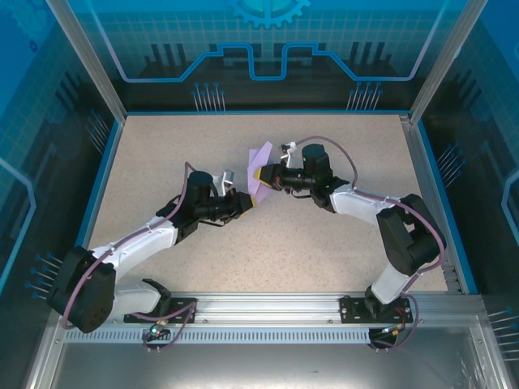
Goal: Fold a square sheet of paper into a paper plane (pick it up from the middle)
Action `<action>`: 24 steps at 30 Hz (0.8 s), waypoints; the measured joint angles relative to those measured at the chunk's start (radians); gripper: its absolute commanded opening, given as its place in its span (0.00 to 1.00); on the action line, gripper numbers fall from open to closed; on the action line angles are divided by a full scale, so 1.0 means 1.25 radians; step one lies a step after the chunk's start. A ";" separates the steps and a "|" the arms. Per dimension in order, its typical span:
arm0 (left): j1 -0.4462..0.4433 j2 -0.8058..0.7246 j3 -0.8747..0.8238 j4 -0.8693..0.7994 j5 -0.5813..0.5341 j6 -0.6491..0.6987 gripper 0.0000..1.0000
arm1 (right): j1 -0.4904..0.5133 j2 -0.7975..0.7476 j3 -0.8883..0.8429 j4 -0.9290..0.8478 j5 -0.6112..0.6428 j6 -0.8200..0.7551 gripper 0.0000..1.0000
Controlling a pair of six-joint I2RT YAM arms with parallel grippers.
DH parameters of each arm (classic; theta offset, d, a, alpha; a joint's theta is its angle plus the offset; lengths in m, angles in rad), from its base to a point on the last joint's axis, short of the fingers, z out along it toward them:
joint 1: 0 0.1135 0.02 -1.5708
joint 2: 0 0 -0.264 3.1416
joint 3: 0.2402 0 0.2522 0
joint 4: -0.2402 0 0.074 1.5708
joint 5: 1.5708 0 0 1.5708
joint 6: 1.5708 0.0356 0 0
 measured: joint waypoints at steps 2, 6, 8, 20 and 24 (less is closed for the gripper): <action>0.000 0.000 0.006 -0.011 0.000 0.011 0.09 | -0.001 0.000 0.000 -0.003 0.000 0.000 0.26; 0.000 0.000 0.016 -0.042 0.000 0.041 0.08 | -0.009 0.000 0.000 -0.027 -0.002 -0.020 0.43; 0.002 0.000 0.027 -0.067 0.000 0.060 0.08 | -0.017 0.000 -0.001 -0.047 0.003 -0.036 0.49; -0.037 0.014 0.345 -0.597 -0.343 0.422 0.08 | -0.125 -0.103 -0.031 -0.259 0.061 -0.203 0.65; -0.118 0.084 0.453 -0.743 -0.598 0.512 0.08 | -0.152 -0.125 -0.046 -0.296 0.074 -0.238 0.66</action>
